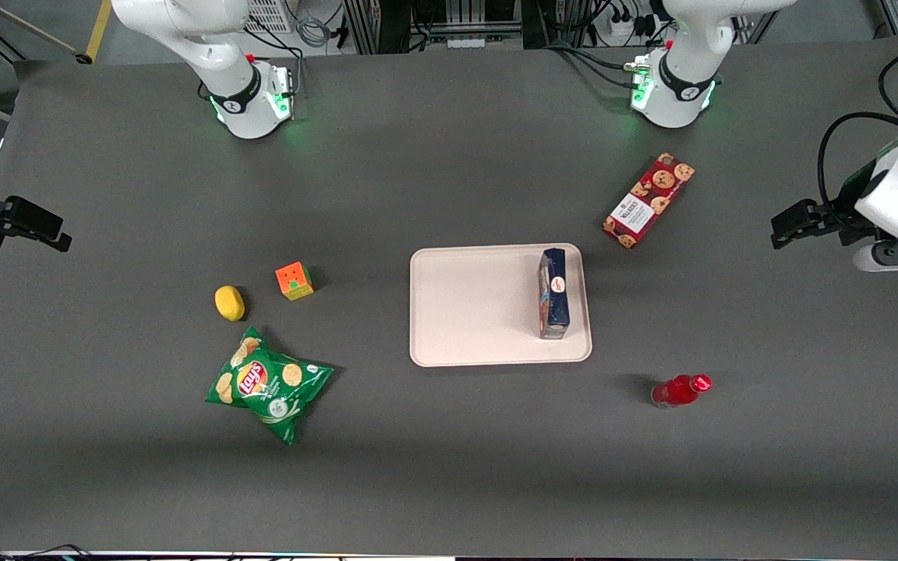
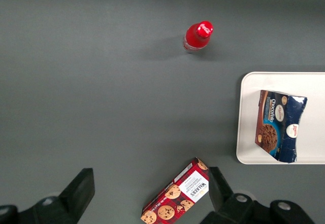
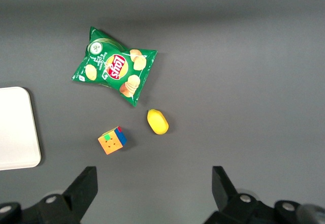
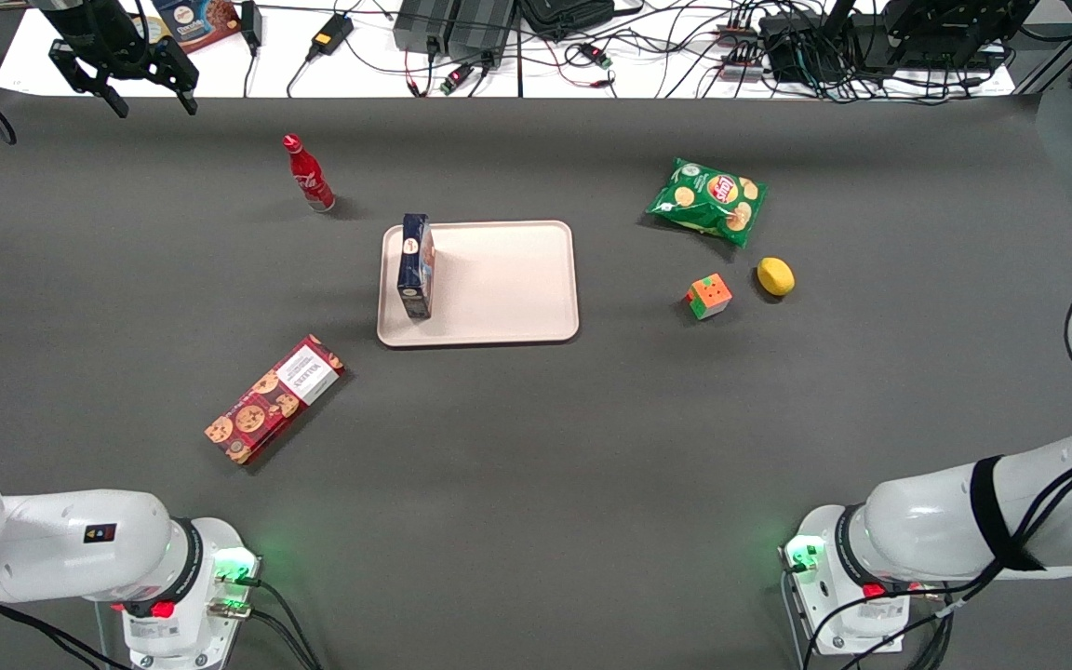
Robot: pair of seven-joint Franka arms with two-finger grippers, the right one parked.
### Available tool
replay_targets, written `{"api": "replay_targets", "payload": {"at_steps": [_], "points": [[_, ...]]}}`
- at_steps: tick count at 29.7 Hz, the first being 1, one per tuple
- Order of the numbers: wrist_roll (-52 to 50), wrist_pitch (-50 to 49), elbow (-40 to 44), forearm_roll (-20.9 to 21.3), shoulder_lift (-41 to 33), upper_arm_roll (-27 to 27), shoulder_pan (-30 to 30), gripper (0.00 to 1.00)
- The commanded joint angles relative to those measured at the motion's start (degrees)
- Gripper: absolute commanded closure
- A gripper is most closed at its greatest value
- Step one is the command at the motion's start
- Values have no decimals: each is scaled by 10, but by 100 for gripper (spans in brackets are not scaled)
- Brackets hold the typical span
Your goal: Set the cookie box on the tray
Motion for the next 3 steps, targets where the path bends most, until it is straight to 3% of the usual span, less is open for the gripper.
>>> {"api": "replay_targets", "payload": {"at_steps": [1,3], "points": [[10,5,-18,-6,-18,5,-4,0],[10,5,-18,-6,-18,4,-5,0]]}}
